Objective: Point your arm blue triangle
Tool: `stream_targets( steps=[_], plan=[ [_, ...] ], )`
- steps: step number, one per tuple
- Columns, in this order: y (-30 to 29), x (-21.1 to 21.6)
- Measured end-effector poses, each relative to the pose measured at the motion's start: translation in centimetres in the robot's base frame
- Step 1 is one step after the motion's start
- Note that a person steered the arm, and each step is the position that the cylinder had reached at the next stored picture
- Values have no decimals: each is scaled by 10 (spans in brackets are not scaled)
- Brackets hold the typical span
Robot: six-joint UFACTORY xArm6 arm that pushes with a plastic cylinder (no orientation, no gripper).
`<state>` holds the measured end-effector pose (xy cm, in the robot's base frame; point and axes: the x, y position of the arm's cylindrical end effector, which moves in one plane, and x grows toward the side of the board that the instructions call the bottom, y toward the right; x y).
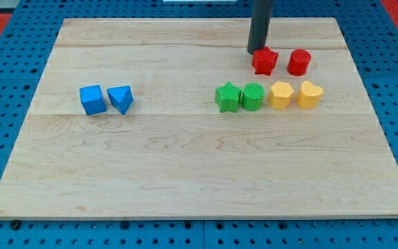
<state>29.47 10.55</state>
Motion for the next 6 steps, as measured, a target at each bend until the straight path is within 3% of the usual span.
stream_targets(
  steps=[1,3,6],
  plan=[
    [0,2],
    [-130,6],
    [-182,157]
  ],
)
